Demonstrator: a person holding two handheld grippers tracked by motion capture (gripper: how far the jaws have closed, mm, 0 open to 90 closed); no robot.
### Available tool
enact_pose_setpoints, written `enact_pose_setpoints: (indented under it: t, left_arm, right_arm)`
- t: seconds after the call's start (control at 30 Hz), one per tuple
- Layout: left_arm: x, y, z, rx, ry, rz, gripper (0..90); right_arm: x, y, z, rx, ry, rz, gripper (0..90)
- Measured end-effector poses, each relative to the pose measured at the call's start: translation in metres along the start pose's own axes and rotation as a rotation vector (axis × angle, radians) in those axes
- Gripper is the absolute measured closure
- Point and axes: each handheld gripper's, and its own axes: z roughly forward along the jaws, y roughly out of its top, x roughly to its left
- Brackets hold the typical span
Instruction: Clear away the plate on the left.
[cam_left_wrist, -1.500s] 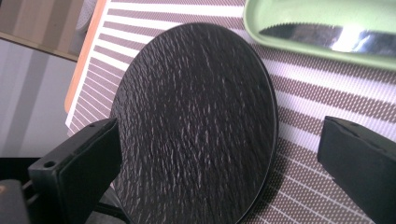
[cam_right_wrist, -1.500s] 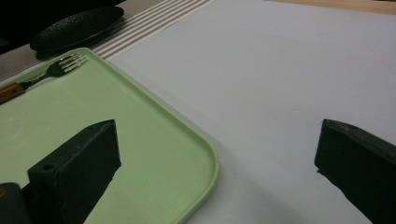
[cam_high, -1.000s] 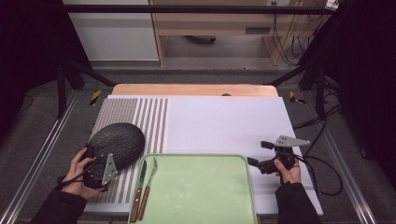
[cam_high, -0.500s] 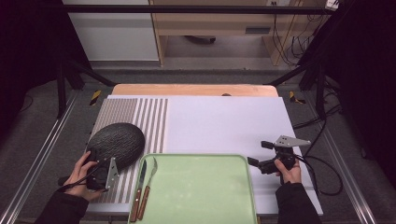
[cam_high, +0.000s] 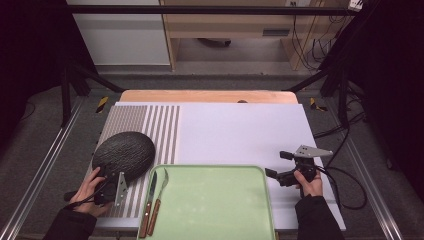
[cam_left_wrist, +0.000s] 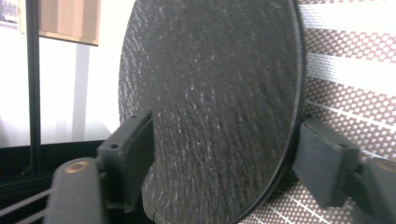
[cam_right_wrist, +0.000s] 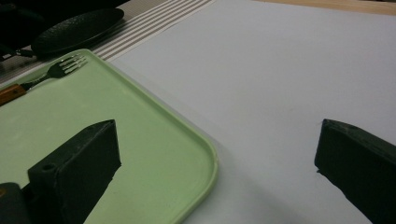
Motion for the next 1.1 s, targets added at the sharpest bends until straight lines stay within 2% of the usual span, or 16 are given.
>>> enact_pose_setpoints:
  t: [0.17,0.33,0.5,0.63,1.1]
  left_arm:
    - [-0.004,0.000,0.001,-0.012,0.008,0.022,35.2]
    - [-0.010,-0.001,0.000,-0.007,0.034,0.061,44.2]
    - [-0.017,0.001,0.000,-0.012,0.052,0.075,52.8]
    - [-0.022,0.000,0.001,-0.012,0.075,0.105,58.8]
    - [-0.031,0.002,0.009,-0.012,0.105,0.151,72.6]
  right_arm:
    - [0.000,0.000,0.000,0.000,0.000,-0.001,0.3]
    - [0.000,0.000,0.001,0.004,-0.002,-0.003,0.3]
    - [0.000,0.000,0.001,0.003,-0.002,-0.001,0.3]
    - [0.000,0.000,0.001,0.006,-0.002,-0.002,0.3]
    - [0.000,-0.001,0.001,0.006,-0.002,-0.001,0.3]
